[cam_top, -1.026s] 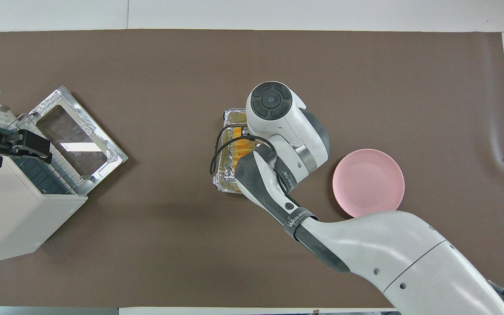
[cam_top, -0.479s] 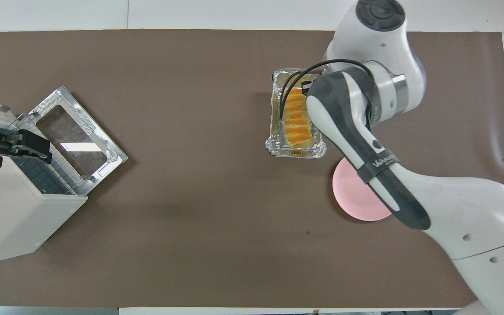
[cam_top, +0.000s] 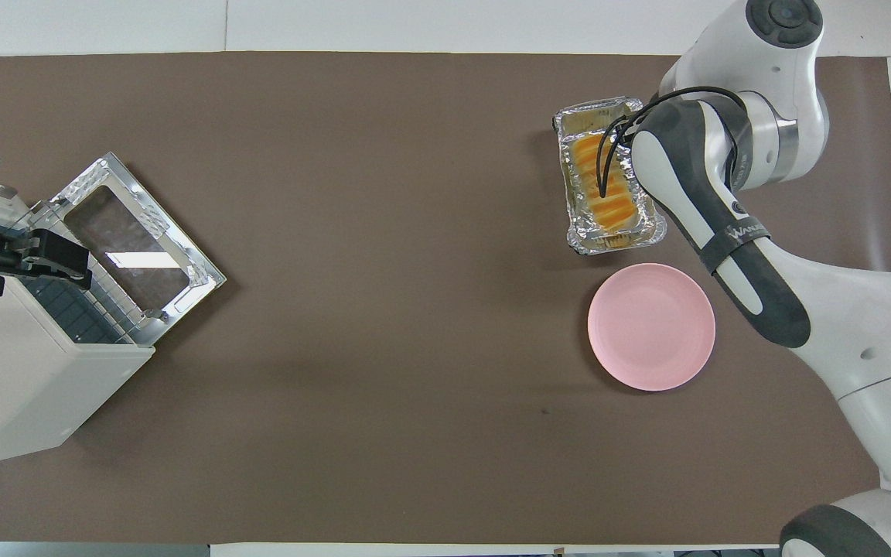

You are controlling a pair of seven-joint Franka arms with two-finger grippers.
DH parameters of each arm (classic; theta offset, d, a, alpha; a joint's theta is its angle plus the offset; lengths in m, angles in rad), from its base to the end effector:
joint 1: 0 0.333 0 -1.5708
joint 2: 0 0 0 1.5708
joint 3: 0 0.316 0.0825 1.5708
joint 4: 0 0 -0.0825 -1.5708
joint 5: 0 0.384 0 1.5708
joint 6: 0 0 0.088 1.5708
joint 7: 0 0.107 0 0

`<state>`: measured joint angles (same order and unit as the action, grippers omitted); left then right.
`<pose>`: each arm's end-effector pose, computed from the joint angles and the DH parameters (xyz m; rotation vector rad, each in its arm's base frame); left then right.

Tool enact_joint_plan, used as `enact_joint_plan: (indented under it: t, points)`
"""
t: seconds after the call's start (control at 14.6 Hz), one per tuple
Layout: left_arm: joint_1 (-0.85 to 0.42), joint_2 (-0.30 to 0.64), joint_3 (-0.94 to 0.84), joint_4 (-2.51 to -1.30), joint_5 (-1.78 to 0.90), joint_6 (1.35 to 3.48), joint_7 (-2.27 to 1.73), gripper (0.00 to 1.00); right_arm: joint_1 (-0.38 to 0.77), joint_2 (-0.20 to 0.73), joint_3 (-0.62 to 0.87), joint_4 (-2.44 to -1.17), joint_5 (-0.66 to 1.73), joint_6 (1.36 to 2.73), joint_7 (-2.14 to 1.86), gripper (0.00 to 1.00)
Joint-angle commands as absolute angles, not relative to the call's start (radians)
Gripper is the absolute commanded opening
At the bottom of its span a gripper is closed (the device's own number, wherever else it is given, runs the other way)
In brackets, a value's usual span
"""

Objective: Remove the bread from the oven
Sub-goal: 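Slide the foil tray with the right gripper past the pink plate, then tip the bread rolls from the foil tray onto the pink plate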

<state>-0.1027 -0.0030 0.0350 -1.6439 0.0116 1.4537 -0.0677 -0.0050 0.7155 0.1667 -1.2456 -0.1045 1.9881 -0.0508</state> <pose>0.5358 -0.0349 0.5831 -3.1040 -0.0004 0.2895 0.7425 0.0823 0.3477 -3.1097 -0.3292 -0.0556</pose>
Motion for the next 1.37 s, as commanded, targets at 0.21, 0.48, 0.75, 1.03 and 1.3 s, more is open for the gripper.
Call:
enact_joint_plan:
  t: [0.21,0.48,0.75,1.03,1.3]
  points:
    - [-0.107,-0.026,0.040,-1.658,0.014,1.440,-0.071,1.00,-0.028,0.690,0.176,-1.313,-0.115,2.042,-0.089,0.00]
    - [-0.107,-0.026,0.040,-1.658,0.014,1.440,-0.071,1.00,-0.022,0.673,0.176,-1.327,-0.115,2.013,-0.086,0.75]
    - [-0.107,-0.026,0.040,-1.658,0.014,1.440,-0.071,1.00,0.024,0.646,0.175,-1.313,-0.117,1.951,-0.013,0.78]
    - [-0.106,-0.026,0.040,-1.658,0.014,1.440,-0.071,1.00,0.046,0.644,0.173,-1.382,-0.140,2.043,0.037,0.76]
    - [-0.107,-0.026,0.040,-1.658,0.014,1.440,-0.071,1.00,0.048,0.614,0.173,-1.508,-0.184,2.187,0.037,0.75]
